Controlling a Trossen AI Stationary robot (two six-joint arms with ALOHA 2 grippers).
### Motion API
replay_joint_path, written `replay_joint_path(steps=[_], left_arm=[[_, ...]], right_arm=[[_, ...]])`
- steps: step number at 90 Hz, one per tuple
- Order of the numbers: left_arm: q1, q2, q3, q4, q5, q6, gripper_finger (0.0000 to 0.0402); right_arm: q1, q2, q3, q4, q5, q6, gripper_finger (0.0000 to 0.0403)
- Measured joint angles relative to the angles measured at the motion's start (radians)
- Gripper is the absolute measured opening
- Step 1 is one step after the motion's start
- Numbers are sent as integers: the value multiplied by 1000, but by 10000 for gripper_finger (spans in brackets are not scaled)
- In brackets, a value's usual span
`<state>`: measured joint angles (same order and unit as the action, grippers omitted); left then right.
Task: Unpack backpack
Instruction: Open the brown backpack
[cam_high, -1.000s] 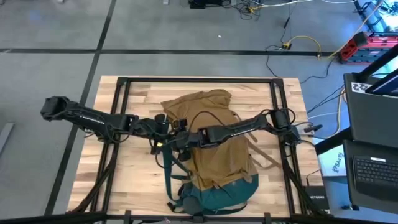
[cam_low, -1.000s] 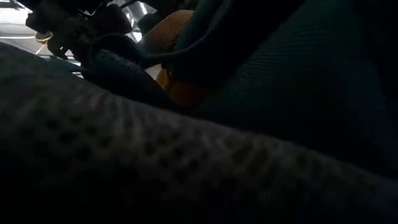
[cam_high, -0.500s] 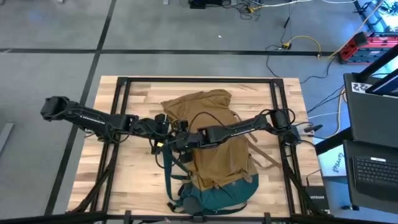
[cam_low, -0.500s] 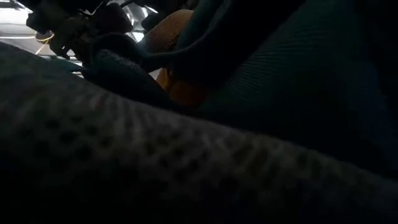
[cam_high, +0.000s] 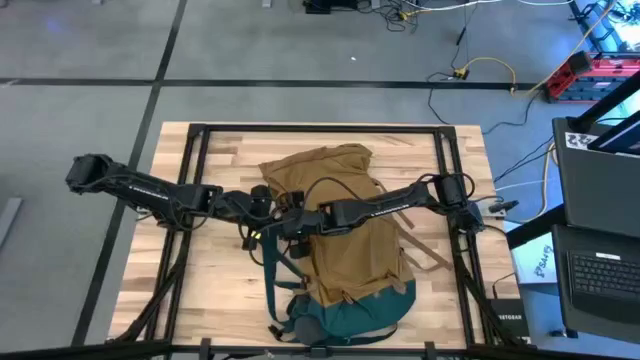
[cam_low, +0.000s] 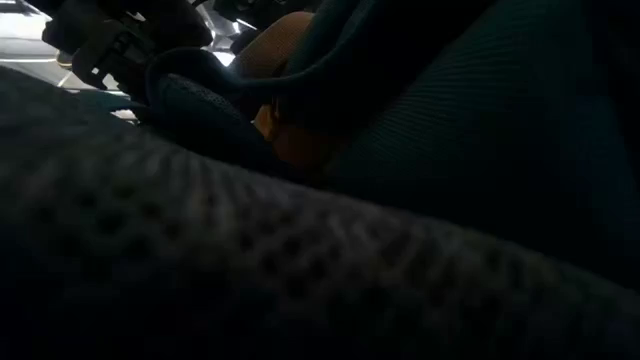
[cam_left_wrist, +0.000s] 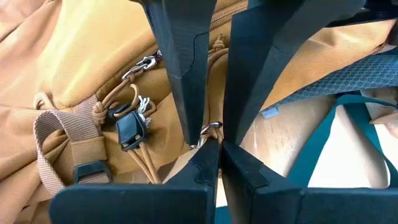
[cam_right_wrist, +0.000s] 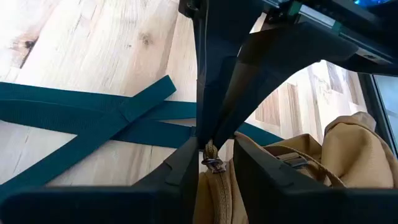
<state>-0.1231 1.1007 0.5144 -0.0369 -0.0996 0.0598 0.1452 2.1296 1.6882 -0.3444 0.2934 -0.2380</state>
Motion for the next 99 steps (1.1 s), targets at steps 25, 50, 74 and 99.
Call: replay_joint_path(steps=[25,50,74,99], left_arm=[[0,0,0,-1,2,-4,0],[-1,0,0,1,-4,-8,0],[0,0,1,5,-23,-7,0],[-5,-2,2,-37,-25,24,21]], right_arm=[[0,0,0,-3,-1,-43,8],[1,0,0,-5,48,-55,0],[21,0,0,-24,156,-66,0],[44,-13,-1,-51,240,-80,0]])
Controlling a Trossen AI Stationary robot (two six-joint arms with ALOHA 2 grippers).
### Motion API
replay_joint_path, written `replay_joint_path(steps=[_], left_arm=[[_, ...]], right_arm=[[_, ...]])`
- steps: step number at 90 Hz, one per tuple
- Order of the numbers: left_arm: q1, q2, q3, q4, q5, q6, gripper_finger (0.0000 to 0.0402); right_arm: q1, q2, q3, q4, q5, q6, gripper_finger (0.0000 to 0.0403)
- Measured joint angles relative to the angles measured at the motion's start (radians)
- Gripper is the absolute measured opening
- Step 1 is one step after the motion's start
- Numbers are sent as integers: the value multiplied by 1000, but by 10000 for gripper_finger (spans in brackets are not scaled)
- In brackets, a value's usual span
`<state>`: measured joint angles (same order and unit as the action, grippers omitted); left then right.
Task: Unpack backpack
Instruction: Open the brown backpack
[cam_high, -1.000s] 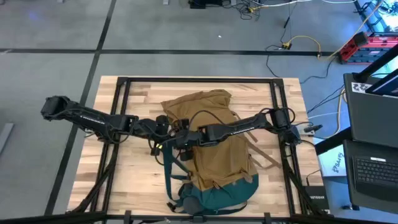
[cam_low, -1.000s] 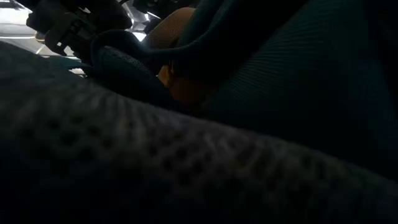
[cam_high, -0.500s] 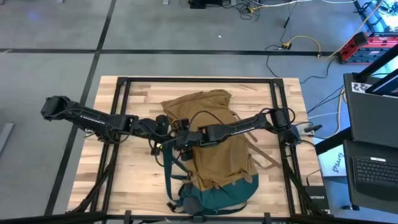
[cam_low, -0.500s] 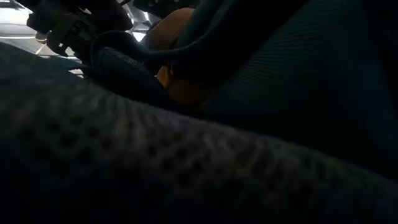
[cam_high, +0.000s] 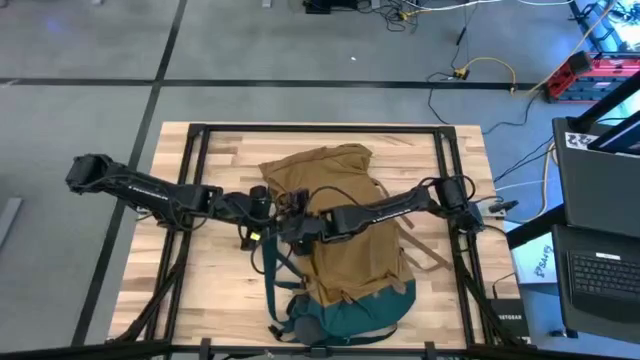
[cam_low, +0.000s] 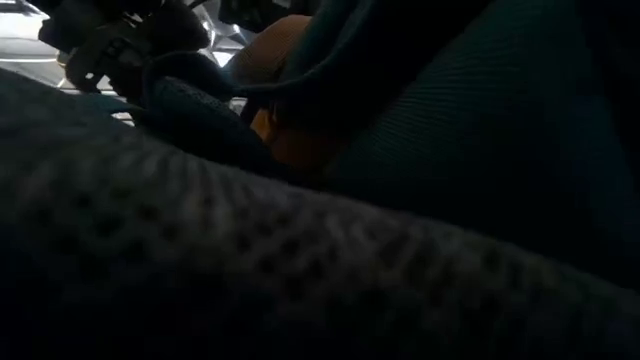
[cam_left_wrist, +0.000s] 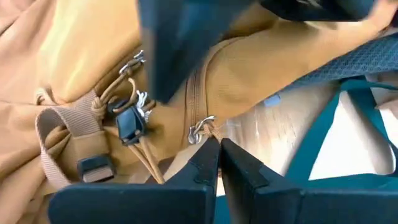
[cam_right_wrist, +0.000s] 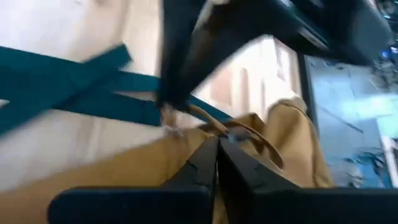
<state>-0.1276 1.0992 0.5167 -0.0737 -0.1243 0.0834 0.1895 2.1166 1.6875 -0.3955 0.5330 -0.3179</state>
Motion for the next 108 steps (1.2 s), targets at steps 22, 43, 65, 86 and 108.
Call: replay_joint_path(steps=[22,43,65,86,108], left_arm=[[-6,0,0,-5,-19,24,72],[-5,0,0,4,-87,7,56],[-4,0,0,5,-90,3,2],[-6,0,29,1,-93,12,0],[-9,0,53,-13,-101,31,0]], right_arm=[[5,-18,0,-13,7,20,0],[-1,-17,0,2,-172,71,28],[-1,-16,0,16,-178,87,132],[-6,-5,0,59,-181,110,182],[-19,1,1,62,-185,155,193]])
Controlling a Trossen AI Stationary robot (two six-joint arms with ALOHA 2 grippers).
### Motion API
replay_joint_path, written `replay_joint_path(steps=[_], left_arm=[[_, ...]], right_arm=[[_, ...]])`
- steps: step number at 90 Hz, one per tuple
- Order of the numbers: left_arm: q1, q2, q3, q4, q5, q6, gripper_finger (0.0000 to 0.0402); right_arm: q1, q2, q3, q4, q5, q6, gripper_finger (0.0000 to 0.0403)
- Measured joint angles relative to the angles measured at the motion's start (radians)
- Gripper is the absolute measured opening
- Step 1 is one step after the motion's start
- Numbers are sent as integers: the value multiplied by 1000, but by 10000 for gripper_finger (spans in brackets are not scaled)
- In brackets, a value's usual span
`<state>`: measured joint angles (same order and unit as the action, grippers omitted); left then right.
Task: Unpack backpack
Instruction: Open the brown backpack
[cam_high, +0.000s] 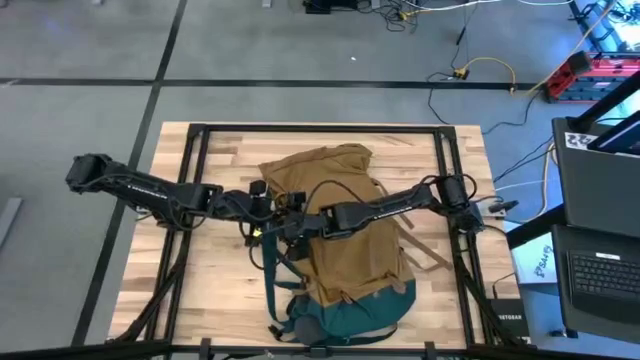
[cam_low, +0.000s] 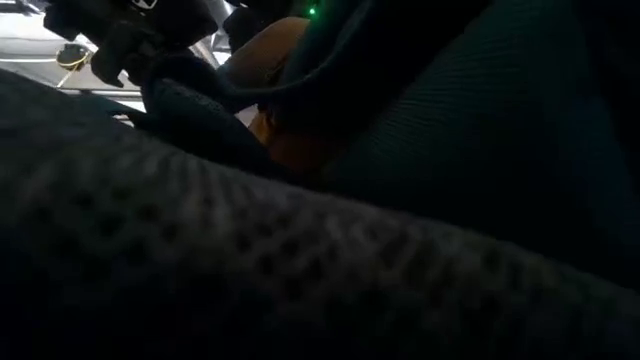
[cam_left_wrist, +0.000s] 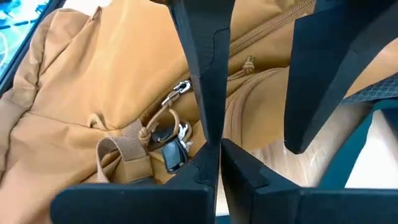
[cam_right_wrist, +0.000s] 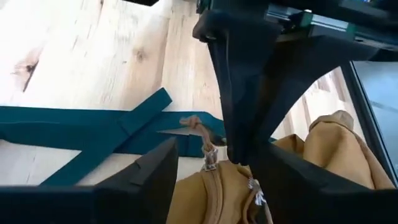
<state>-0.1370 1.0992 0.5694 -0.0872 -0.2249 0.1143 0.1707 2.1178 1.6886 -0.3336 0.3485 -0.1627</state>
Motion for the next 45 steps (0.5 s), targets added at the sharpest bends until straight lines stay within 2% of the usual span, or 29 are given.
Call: replay_joint_path(steps=[21,28,45], left_arm=[[0,0,1,2,0,-1,0],[0,-9,2,-4,-5,-2,0],[-1,-85,9,-98,-118,-49,0]], right_arm=[[-2,3,0,-6,1,3,193],[-2,4,2,-29,34,3,193],[-2,13,-2,-134,140,13,193]])
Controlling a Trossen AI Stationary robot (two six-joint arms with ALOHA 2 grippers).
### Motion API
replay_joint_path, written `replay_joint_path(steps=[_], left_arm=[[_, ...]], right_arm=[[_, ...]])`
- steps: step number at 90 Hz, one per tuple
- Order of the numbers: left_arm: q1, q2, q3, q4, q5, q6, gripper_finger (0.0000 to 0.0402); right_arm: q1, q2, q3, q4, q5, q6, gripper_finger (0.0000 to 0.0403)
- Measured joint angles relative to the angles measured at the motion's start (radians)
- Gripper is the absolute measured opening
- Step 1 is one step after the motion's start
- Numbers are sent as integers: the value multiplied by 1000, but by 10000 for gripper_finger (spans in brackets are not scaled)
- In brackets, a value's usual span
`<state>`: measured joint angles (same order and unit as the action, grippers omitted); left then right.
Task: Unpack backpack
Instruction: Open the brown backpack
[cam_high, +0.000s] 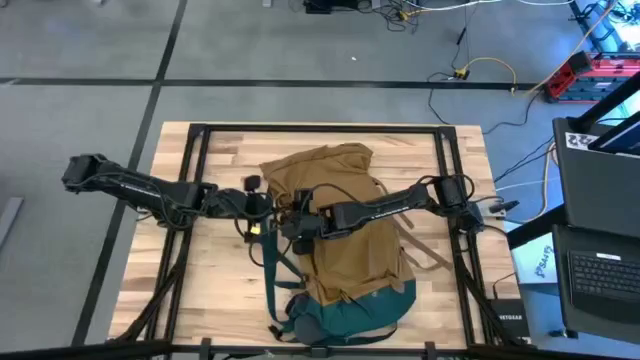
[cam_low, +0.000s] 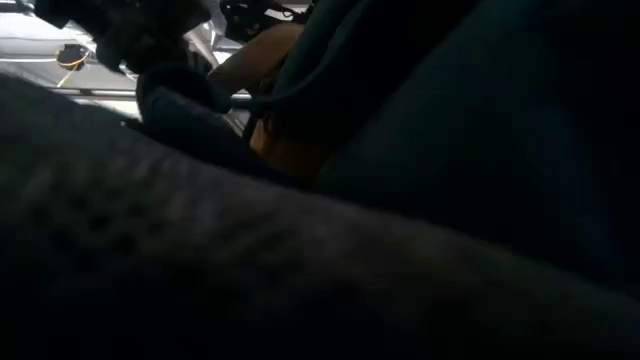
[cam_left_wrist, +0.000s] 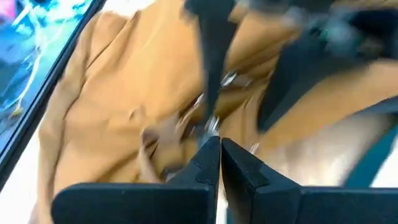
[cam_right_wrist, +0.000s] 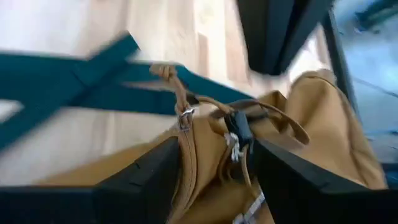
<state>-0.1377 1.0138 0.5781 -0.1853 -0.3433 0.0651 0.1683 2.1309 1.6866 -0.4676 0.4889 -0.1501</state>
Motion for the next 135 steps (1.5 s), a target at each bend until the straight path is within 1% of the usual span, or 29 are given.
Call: replay_joint_path(steps=[7,14,40,55,69,87,103,129,135], left_arm=[[-1,-28,0,-25,2,-10,0],[-1,-28,-8,-34,11,-14,0],[13,4,-115,59,30,-44,5],[14,6,-133,97,31,-58,40],[2,16,-134,124,100,-71,75],[-33,18,-134,126,109,-95,102],[-40,78,-135,143,107,-119,111],[-31,220,-136,287,107,-115,111],[-23,228,-136,299,107,-117,111]], right_arm=[[1,-3,1,-15,9,14,193],[1,-3,1,-24,9,15,193],[1,-4,1,-23,5,15,193],[1,-4,1,-23,-2,15,193],[1,-4,1,-27,-2,16,193],[1,-4,1,-28,-2,18,193],[1,-4,1,-28,-2,19,193],[1,-4,1,-30,-10,26,193],[1,-4,1,-30,-10,27,193]])
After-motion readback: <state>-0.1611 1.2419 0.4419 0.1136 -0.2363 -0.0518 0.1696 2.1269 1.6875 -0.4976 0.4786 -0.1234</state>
